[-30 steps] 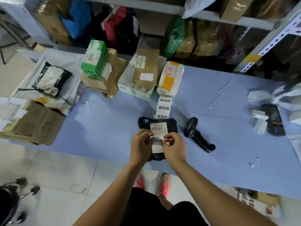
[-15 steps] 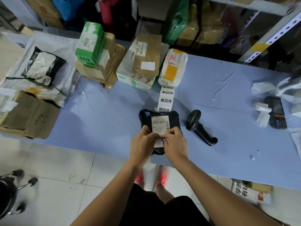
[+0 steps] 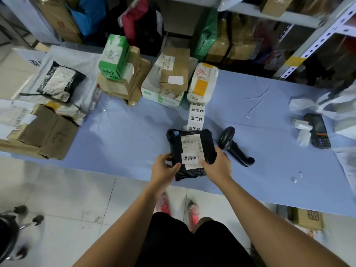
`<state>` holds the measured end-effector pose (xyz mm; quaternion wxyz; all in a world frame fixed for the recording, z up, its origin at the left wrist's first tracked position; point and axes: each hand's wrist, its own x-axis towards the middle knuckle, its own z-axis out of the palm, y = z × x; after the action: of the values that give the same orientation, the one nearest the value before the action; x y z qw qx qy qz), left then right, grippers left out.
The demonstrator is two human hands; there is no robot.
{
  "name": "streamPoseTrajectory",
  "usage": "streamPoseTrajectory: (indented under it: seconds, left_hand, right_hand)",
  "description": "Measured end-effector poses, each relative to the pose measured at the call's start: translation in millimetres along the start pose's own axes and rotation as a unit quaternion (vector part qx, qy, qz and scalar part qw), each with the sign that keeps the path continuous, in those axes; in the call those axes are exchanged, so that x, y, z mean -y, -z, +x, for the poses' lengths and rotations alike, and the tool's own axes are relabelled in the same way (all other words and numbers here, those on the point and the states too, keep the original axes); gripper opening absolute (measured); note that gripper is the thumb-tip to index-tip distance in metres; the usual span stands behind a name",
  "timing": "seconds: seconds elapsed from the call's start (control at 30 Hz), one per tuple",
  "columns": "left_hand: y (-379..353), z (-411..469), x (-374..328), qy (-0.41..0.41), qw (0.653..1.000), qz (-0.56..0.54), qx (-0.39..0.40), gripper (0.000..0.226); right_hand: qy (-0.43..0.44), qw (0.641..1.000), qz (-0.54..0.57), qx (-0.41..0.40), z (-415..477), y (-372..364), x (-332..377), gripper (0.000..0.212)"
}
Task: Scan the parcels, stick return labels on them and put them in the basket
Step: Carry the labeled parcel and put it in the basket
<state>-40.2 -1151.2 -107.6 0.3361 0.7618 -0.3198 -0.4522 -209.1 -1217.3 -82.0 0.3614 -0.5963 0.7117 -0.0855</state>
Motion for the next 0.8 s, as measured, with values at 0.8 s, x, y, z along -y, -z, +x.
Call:
streamPoseTrajectory:
  seconds: [0.8]
  left_hand:
    - [231.9,-210.7,93.2,0.007,0.918,-0.242,-0.315,0.043]
  right_hand:
    - [0.309,0.930,0.072,0.184,-197.3,-97.5,159.4,0.046]
